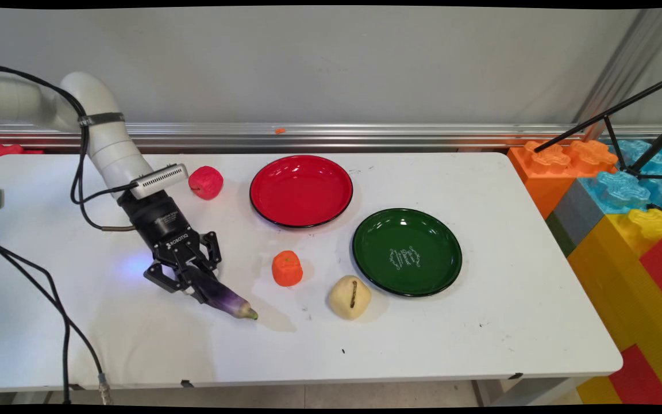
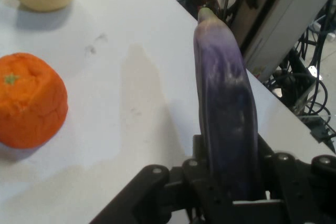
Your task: Place the picked object on the table
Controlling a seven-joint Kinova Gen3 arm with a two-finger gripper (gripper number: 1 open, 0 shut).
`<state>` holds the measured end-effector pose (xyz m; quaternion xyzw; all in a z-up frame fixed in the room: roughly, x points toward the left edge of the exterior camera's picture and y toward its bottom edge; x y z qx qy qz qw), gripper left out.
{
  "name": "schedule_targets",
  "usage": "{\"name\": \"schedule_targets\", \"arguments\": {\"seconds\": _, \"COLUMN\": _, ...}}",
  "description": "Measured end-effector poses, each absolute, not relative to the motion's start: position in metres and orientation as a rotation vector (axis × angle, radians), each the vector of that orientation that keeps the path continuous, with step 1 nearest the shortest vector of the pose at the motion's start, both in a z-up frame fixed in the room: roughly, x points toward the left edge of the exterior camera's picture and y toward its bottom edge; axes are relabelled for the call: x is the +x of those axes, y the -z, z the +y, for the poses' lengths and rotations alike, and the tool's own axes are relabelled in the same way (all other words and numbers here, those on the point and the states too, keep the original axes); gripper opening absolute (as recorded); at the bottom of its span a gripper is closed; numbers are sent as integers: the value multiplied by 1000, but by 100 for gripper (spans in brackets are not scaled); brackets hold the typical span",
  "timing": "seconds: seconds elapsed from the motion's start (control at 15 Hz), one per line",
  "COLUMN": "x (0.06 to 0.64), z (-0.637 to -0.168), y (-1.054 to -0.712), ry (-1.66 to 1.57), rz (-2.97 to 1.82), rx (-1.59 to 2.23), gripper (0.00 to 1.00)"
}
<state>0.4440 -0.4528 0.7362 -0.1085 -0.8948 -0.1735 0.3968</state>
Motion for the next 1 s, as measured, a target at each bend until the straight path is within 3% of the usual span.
{"name": "schedule_targets", "arguments": {"seconds": 0.6, "x": 439, "z": -458, "y": -726, "ry": 424, "rz": -2279, "rx": -292, "gripper": 0}}
{"name": "schedule_targets", "arguments": {"seconds": 0.67, "x": 438, "z": -459, "y": -725, "ry": 424, "rz": -2277, "rx": -292, "gripper": 100}}
{"name": "schedule_targets", "arguments": {"seconds": 1.0, "x": 434, "z": -462, "y": -723, "ry": 420, "rz": -2277, "rx": -291, "gripper": 100}}
